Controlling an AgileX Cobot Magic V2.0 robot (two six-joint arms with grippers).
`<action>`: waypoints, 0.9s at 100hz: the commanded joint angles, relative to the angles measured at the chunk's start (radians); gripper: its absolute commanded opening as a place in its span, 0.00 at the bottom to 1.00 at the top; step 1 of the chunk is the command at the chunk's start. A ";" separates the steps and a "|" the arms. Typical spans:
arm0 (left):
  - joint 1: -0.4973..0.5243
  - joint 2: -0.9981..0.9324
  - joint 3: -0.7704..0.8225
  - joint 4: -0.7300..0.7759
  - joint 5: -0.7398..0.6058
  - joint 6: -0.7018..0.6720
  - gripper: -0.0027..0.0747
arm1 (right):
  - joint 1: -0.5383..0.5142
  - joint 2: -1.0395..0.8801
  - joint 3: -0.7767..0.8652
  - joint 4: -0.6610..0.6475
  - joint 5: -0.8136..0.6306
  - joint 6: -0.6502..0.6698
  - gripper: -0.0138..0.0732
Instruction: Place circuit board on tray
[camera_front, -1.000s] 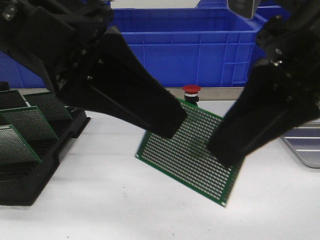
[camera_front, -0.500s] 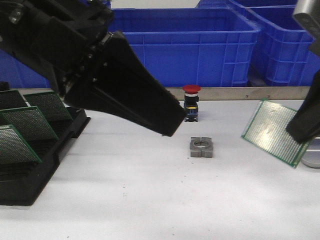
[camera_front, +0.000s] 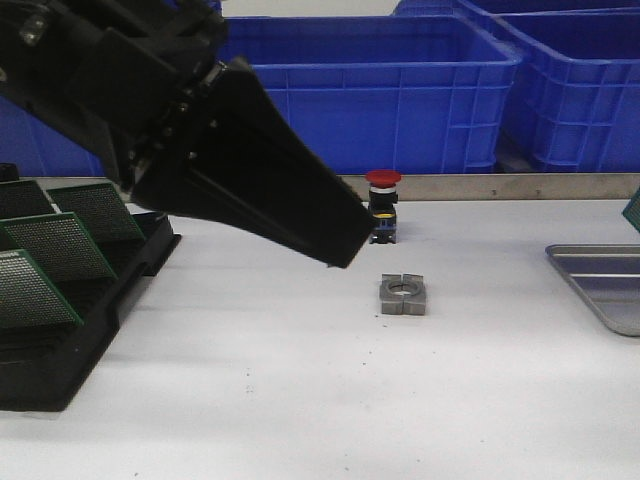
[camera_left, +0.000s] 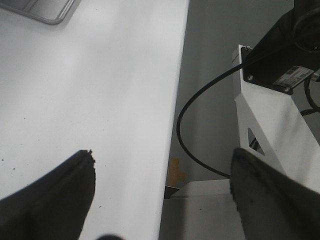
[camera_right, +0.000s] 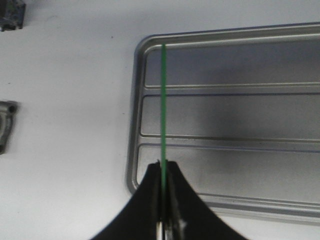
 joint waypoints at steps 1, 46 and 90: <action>-0.007 -0.032 -0.028 -0.070 0.020 0.001 0.70 | -0.008 -0.001 -0.031 0.026 -0.044 0.000 0.08; 0.005 -0.039 -0.029 -0.047 0.015 0.001 0.70 | -0.008 -0.010 -0.064 0.022 -0.122 -0.039 0.91; 0.270 -0.198 -0.071 0.433 0.012 0.001 0.70 | -0.008 -0.067 -0.064 0.022 -0.113 -0.057 0.91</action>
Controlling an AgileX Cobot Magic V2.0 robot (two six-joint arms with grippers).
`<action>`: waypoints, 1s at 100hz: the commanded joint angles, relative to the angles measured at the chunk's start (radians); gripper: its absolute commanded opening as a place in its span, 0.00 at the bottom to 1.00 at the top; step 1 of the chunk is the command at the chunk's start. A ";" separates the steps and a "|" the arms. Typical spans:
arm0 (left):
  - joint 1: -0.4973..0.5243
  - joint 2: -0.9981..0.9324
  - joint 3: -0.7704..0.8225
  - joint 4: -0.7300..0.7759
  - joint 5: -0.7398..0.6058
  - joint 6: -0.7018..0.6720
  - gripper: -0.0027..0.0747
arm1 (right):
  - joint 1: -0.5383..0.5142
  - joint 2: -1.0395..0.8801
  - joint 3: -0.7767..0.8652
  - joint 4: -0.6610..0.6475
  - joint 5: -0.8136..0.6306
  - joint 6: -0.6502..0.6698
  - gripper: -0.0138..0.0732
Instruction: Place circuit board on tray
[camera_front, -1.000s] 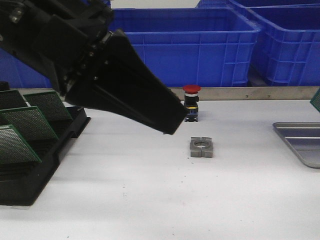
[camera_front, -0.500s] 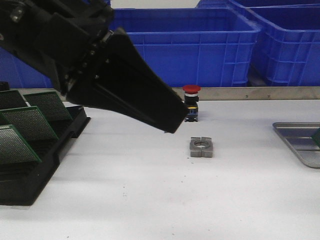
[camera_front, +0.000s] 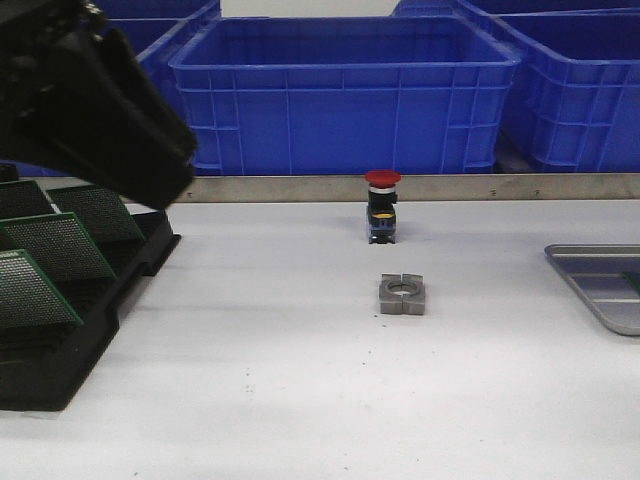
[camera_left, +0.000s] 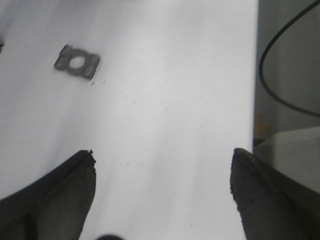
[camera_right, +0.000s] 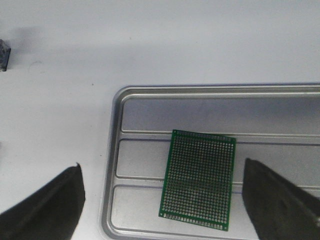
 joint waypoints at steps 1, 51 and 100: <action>0.051 -0.050 -0.028 0.081 0.008 0.000 0.70 | -0.008 -0.039 -0.030 0.020 -0.018 -0.014 0.91; 0.096 0.034 -0.004 0.508 -0.094 0.000 0.70 | -0.008 -0.039 -0.030 0.020 0.000 -0.014 0.91; 0.096 0.146 -0.010 0.526 -0.140 -0.064 0.01 | -0.008 -0.039 -0.030 0.020 0.023 -0.014 0.91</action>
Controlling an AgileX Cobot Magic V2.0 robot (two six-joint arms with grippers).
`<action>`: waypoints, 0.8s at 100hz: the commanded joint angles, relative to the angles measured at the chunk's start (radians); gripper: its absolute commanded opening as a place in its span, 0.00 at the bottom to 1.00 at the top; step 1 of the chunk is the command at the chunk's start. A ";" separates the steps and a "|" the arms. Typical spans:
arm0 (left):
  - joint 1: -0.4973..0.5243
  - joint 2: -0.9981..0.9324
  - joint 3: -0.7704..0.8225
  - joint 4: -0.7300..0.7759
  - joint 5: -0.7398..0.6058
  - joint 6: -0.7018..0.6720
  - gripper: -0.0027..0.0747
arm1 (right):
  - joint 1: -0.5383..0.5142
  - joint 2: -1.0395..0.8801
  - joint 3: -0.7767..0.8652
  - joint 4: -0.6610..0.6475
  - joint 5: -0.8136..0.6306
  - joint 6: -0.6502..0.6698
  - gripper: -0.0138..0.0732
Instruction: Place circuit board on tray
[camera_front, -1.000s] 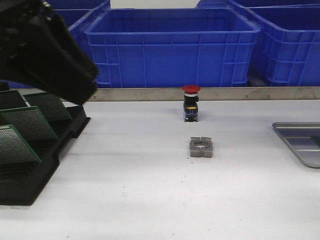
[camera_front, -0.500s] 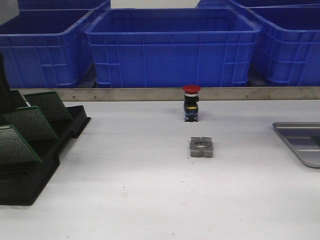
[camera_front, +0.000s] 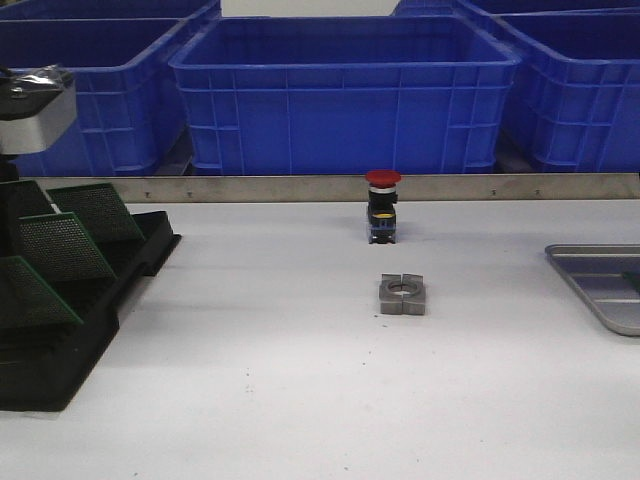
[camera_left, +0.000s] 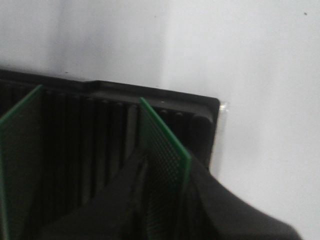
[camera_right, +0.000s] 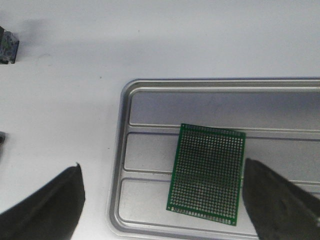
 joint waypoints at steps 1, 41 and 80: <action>0.002 -0.030 -0.030 -0.021 0.026 -0.015 0.01 | -0.008 -0.037 -0.030 0.020 -0.006 -0.012 0.91; -0.067 -0.030 -0.255 -0.319 0.336 -0.015 0.01 | 0.013 -0.111 -0.105 0.020 0.248 -0.106 0.91; -0.197 -0.028 -0.263 -0.718 0.313 0.006 0.01 | 0.207 -0.129 -0.146 0.021 0.545 -0.436 0.91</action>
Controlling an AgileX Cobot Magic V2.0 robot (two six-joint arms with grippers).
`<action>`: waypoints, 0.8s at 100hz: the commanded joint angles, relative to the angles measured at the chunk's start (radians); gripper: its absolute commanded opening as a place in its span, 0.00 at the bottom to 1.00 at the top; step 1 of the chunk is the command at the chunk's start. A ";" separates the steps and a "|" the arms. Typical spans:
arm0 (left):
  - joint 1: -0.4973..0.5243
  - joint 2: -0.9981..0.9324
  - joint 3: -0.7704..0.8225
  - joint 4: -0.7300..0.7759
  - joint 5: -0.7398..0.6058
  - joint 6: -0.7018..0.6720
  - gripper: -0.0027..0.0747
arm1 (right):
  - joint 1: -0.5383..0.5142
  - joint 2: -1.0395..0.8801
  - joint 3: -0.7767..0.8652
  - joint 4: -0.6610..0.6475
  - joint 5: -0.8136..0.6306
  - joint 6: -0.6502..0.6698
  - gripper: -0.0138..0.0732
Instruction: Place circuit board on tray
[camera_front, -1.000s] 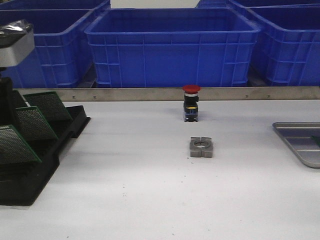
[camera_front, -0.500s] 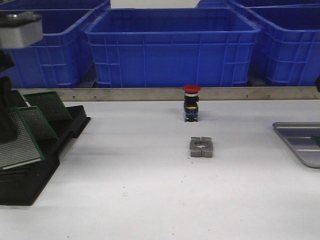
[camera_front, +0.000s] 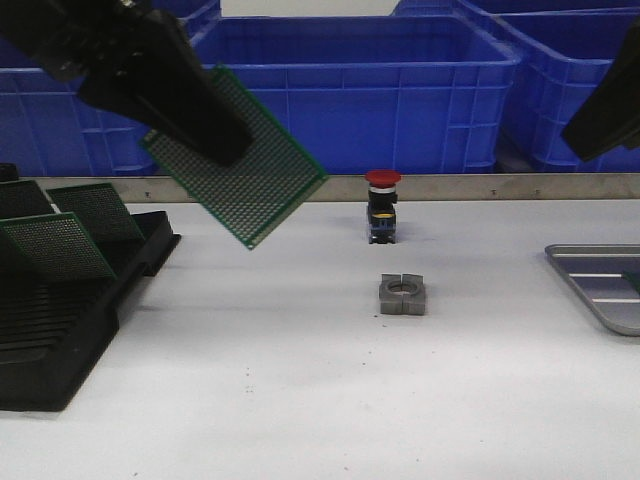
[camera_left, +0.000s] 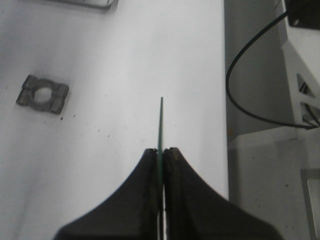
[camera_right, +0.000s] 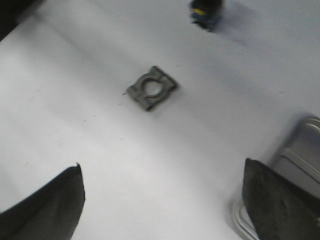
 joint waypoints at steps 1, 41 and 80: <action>-0.030 -0.033 -0.032 -0.118 -0.006 0.001 0.01 | 0.044 -0.034 -0.031 0.030 0.086 -0.078 0.91; -0.169 -0.006 -0.032 -0.212 -0.078 0.001 0.01 | 0.320 0.015 -0.031 0.122 0.195 -0.094 0.91; -0.193 0.014 -0.032 -0.240 -0.078 0.001 0.01 | 0.382 0.023 -0.031 0.177 0.155 -0.096 0.43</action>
